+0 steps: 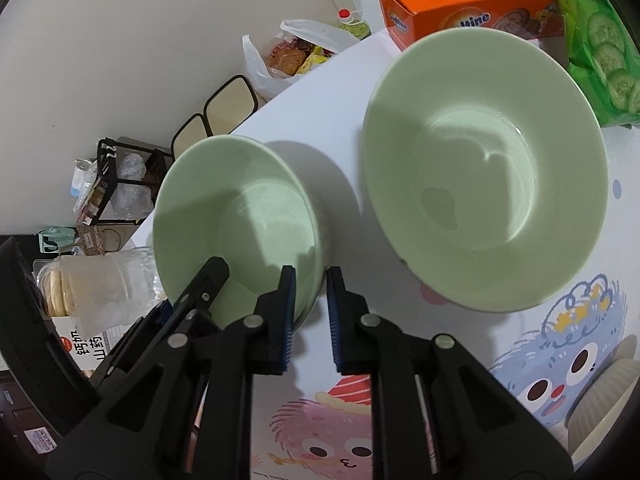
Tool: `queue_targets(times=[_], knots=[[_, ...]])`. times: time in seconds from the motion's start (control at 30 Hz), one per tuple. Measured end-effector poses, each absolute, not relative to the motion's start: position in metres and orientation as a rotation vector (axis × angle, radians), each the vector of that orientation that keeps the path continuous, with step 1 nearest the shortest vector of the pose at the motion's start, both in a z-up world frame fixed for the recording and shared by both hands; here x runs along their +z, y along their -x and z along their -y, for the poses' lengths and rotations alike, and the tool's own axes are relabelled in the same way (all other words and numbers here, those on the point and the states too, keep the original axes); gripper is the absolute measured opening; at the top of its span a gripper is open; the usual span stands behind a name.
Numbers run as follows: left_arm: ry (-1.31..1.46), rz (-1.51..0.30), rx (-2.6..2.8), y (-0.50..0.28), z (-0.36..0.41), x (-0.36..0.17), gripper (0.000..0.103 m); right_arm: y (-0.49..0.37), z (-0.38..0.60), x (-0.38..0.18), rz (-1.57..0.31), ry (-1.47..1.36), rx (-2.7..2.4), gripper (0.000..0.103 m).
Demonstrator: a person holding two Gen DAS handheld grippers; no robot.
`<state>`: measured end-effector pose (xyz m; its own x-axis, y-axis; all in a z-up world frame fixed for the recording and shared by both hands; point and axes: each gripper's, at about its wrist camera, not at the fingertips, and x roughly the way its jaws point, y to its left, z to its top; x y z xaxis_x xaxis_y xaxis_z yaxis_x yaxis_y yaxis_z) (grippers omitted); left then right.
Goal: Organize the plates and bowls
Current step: 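Move both grippers to a large green bowl and close on its rim, then carry the green bowl with both grippers over the cream bowl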
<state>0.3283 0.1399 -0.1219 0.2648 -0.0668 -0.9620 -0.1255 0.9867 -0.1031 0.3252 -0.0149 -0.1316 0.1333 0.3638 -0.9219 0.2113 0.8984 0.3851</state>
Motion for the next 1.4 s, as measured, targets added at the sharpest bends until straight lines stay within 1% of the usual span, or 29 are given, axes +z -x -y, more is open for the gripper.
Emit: queue_targets(times=[0.4,0.73,0.97,1.4], knots=[[0.173,-1.299,0.035,-0.307,-0.137,-0.114,0.012,-0.312,0.017,-0.129,-1.477,-0.474,0.129,0.017],[0.158,-1.250,0.036,-0.241,-0.114,-0.079,0.013,-0.259,0.030,-0.098,-1.453,-0.401,0.184,0.017],[0.161,-1.226,0.030,-0.188,-0.075,-0.056,0.013,-0.201,0.058,-0.069,-1.382,-0.326,0.211,0.017],[0.113,-1.205,-0.025,-0.114,0.013,-0.029,0.014,-0.116,0.134,-0.035,-1.338,-0.330,0.189,0.017]])
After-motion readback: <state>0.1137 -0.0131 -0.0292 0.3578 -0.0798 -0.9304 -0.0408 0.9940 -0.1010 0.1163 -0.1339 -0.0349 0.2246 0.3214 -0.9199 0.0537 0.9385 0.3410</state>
